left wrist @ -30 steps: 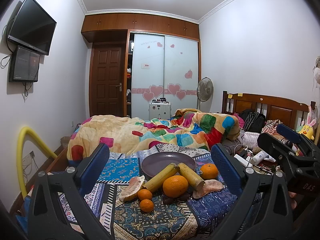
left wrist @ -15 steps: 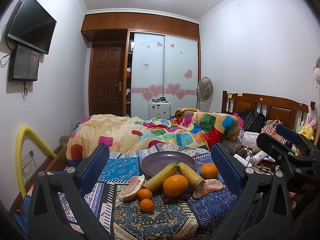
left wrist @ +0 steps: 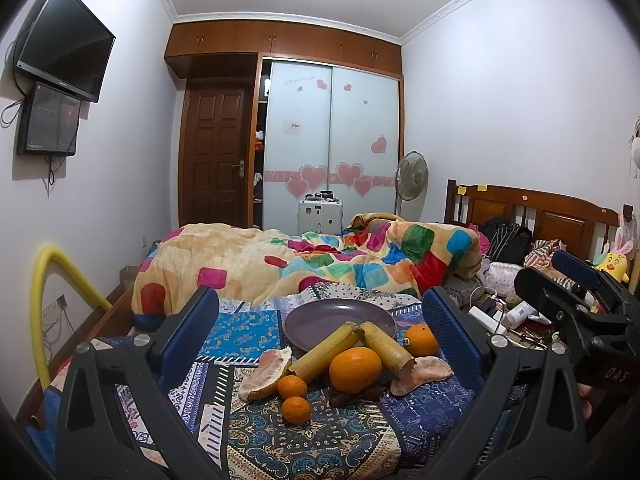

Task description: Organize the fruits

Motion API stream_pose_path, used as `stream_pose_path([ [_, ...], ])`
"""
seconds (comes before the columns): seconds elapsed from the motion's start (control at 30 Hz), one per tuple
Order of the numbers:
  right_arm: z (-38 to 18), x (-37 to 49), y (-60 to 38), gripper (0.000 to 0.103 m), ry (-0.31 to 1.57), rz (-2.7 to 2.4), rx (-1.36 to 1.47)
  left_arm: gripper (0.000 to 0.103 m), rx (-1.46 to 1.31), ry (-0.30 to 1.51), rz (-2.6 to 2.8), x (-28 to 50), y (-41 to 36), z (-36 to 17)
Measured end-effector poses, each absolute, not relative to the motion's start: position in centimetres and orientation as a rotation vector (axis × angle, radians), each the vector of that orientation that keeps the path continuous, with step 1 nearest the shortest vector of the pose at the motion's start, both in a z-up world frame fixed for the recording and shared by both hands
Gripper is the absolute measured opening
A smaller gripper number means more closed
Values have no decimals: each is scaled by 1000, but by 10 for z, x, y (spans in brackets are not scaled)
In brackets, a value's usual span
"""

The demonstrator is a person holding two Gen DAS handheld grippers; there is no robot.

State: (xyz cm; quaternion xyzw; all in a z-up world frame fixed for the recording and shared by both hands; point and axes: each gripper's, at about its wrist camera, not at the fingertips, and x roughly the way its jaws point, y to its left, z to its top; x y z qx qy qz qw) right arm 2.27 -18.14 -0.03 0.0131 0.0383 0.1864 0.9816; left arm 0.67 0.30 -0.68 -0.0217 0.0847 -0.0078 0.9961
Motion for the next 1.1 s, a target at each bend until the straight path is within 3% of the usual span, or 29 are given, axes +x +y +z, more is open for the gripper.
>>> stream_pose_path([
  [0.5,-28,69,-191,103,195,314,-58,103,-11,343,0,64,24,-37],
  [0.87,-55,114,-196,103,350,325,-157,83,66,541,-47,126,34,-73],
  [1.1,-72,146,-198,95,464,364,-170,71,97,651,-122,161,33,-91],
])
